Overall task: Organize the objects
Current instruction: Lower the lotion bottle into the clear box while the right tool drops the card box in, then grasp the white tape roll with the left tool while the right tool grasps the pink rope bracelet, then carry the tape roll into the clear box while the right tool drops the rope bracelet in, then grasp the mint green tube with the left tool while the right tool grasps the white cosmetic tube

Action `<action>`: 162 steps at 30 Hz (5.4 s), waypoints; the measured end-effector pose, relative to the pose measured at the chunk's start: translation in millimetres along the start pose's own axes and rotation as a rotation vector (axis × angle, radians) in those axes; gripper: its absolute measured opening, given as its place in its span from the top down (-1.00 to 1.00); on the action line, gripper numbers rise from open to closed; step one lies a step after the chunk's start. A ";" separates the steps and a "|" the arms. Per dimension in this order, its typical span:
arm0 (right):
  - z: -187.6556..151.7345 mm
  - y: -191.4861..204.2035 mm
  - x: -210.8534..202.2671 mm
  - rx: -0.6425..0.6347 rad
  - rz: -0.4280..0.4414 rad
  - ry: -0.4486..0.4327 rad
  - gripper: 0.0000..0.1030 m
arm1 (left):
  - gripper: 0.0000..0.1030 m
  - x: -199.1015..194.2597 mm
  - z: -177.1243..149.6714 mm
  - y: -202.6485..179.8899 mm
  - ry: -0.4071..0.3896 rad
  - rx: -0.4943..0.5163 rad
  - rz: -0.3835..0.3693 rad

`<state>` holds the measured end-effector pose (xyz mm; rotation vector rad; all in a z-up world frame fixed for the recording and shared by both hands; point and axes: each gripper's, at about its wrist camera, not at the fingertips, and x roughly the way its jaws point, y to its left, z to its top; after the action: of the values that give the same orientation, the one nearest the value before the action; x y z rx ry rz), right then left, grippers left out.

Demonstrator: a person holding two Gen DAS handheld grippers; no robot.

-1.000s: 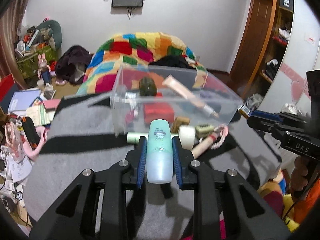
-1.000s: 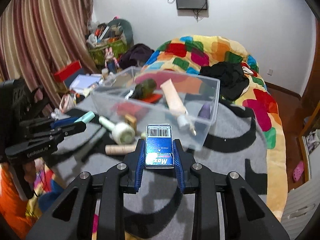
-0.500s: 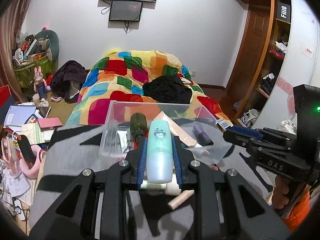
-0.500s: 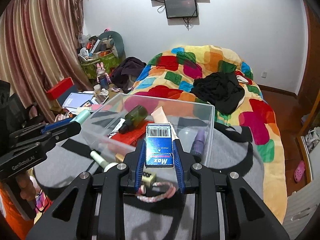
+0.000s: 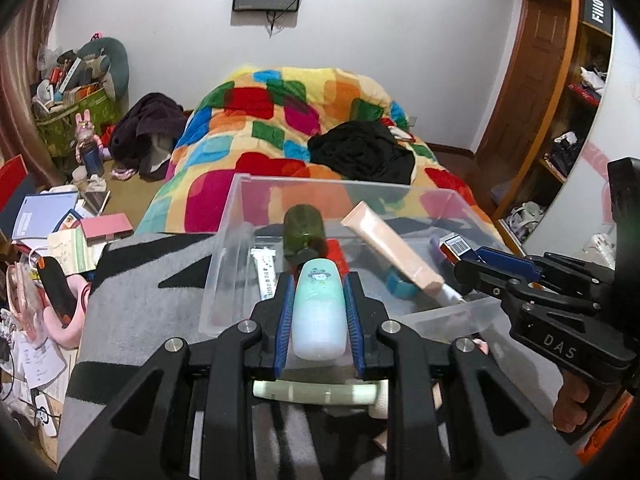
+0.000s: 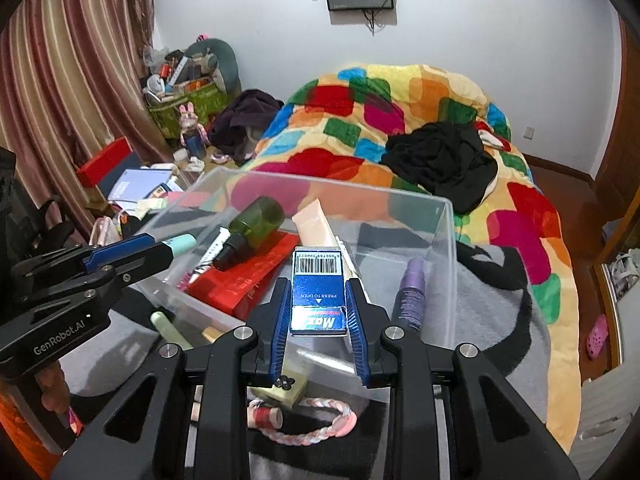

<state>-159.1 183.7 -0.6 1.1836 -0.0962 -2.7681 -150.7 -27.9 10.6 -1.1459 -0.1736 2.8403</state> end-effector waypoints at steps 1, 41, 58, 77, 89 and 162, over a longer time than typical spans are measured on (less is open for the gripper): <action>-0.1 0.2 3.7 -0.001 -0.004 0.008 0.52 | 0.52 2.8 -0.2 1.4 0.007 -0.003 -0.001; -67.3 -21.4 -32.6 -0.047 -0.040 0.053 -0.07 | -0.02 -3.7 -60.2 -43.7 0.079 0.142 -0.073; -78.6 -24.1 -3.5 0.017 0.029 0.111 0.80 | 0.53 -6.6 -72.6 -45.0 0.077 0.149 -0.095; -59.5 -26.2 -71.5 0.033 0.073 -0.034 0.80 | 0.53 -65.2 -51.8 -27.2 -0.067 0.067 -0.130; -16.1 -24.5 -75.9 0.041 0.081 -0.117 0.80 | 0.53 -69.3 -25.5 -10.4 -0.131 0.038 -0.063; -95.1 36.5 -14.6 -0.225 0.244 0.164 0.69 | 0.29 -17.0 -95.1 27.8 0.168 -0.015 -0.008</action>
<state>-76.9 148.9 -51.8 1.2412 0.0808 -2.3913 -73.1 -50.1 -49.4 -1.3761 -0.1883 2.7230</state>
